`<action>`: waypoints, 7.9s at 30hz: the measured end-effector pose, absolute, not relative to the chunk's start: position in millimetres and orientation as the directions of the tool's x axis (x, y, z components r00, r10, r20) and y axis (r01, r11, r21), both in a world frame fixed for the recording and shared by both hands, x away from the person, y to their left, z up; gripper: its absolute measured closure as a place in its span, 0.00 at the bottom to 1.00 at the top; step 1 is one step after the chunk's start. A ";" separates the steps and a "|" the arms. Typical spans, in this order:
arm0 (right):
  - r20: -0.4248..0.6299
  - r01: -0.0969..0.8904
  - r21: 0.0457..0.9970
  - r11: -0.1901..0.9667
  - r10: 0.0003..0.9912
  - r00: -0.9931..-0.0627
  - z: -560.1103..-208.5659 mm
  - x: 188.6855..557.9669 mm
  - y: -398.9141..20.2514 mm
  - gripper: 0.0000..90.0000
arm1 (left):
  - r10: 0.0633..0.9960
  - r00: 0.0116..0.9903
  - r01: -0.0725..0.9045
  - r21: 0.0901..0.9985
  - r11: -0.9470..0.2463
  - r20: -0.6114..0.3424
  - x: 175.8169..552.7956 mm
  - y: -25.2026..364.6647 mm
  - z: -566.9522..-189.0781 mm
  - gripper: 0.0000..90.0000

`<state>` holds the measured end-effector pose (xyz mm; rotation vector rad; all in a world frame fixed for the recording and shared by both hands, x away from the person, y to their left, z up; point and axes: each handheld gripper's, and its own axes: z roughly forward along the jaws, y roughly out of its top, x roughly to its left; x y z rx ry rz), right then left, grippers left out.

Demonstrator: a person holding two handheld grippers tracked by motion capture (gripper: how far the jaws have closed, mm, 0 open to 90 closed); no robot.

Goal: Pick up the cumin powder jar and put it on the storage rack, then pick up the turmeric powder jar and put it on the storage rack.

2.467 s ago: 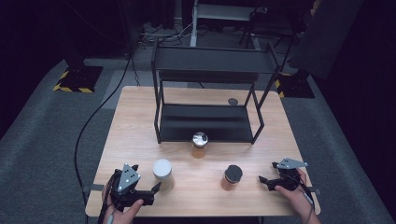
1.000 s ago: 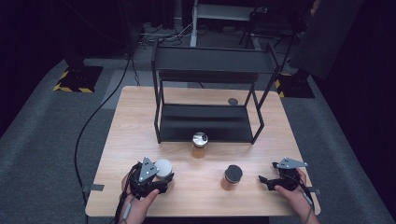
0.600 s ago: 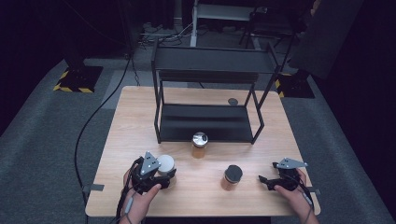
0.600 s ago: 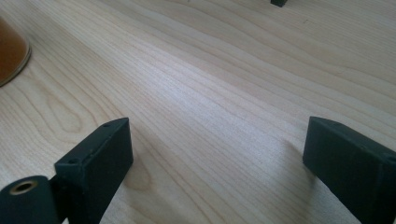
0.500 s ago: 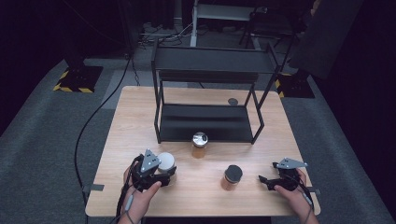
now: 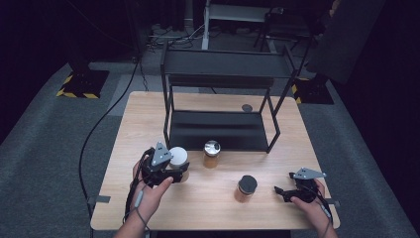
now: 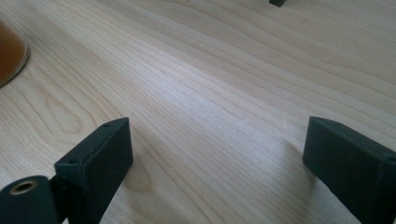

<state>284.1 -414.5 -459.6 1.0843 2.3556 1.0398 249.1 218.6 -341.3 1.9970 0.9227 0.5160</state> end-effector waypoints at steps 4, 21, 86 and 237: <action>-0.007 0.508 0.741 0.439 0.762 -0.647 -459.7 284.0 -414.5 0.10 | 0.764 0.646 0.415 0.833 -0.365 0.013 257.9 216.1 -332.8 0.37; -0.007 0.508 0.741 0.439 0.762 -0.647 -459.6 284.0 -414.4 0.10 | 0.779 0.627 0.412 0.852 -0.324 -0.007 292.9 210.6 -315.1 0.37; -0.008 0.513 0.741 0.434 0.769 -0.639 -459.6 282.1 -413.3 0.10 | 0.852 0.523 0.513 0.788 -0.341 0.028 410.4 152.6 -358.4 0.37; 0.028 0.419 0.823 0.384 0.708 -0.705 -400.0 314.2 -391.9 0.10 | 0.820 0.572 0.593 0.693 -0.410 -0.005 257.1 230.2 -454.3 0.00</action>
